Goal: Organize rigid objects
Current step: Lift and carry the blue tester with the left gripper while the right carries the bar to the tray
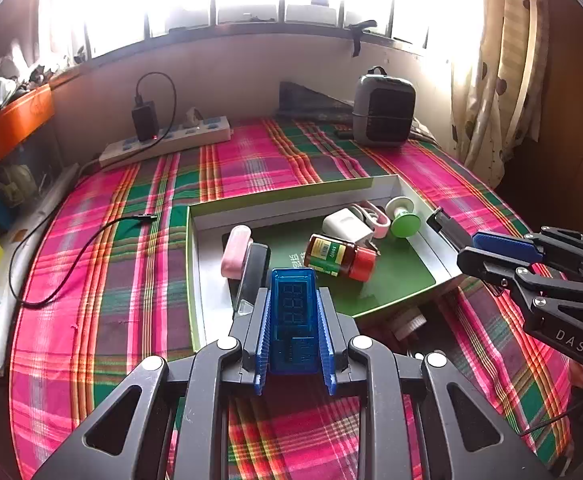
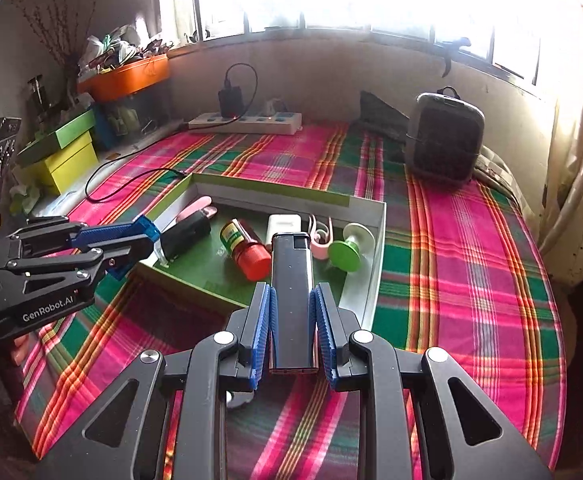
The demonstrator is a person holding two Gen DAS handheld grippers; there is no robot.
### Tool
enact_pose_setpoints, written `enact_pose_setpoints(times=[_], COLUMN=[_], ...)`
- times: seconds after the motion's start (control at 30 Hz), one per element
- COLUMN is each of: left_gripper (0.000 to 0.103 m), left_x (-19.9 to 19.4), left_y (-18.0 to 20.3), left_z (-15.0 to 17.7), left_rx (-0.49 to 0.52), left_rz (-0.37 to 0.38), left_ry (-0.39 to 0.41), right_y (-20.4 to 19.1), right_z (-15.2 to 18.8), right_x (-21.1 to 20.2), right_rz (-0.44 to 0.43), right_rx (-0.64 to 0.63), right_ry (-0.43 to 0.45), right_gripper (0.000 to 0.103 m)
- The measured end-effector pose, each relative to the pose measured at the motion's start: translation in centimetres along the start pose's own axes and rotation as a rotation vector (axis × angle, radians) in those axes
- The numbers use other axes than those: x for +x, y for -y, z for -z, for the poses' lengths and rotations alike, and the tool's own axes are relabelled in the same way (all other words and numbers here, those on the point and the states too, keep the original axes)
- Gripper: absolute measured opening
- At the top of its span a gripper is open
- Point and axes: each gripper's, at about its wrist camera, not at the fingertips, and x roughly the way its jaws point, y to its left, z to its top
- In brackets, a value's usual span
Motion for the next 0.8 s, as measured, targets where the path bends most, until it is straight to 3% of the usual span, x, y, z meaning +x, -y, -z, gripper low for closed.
enact_pose_setpoints(times=[0.8], left_gripper=[0.021], left_x=[4.2], left_y=[-3.1], left_z=[-2.2], left_rx=[-0.059], left_rz=[-0.023], left_ry=[-0.029], right_y=[0.8], right_z=[-4.3], right_x=[6.2], right_rz=[-0.021], right_rx=[0.028], right_ry=[-0.062], right_gripper=[0.024])
